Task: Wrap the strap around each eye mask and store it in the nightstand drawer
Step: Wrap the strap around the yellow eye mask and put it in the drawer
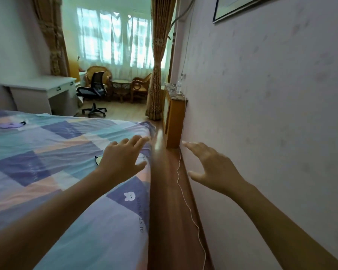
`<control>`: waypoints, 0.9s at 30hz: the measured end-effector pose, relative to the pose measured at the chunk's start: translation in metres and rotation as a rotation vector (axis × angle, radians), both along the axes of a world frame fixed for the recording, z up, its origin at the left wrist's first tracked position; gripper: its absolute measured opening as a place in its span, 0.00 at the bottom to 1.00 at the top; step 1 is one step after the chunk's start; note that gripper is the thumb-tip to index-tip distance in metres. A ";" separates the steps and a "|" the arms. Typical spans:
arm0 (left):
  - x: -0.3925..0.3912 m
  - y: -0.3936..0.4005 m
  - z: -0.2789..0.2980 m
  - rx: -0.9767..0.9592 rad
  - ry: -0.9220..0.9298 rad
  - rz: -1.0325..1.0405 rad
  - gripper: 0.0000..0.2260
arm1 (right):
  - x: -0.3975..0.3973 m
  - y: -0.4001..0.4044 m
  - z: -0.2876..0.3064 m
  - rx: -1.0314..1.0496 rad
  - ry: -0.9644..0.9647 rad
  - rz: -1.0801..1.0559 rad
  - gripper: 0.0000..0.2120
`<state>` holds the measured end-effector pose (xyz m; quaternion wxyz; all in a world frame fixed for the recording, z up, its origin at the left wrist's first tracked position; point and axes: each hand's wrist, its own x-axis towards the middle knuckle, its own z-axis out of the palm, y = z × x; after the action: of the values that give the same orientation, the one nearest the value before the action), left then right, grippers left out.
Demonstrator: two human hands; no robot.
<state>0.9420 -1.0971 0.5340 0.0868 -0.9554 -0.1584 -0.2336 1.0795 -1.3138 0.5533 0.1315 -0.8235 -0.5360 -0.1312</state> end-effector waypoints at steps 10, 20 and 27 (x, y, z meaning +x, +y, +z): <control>0.141 0.088 -0.028 -0.053 0.025 0.232 0.30 | 0.179 0.123 -0.016 -0.036 0.001 0.230 0.38; 0.262 0.197 -0.053 -0.100 0.071 0.447 0.29 | 0.343 0.278 -0.034 -0.079 0.017 0.451 0.33; 0.318 0.276 -0.086 -0.182 0.130 0.720 0.29 | 0.417 0.432 -0.071 -0.192 0.029 0.728 0.30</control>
<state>1.2603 -0.8211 0.4480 0.0878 -0.8553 -0.4983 -0.1118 1.4967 -0.8817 0.4825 0.0992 -0.5894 -0.8016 -0.0132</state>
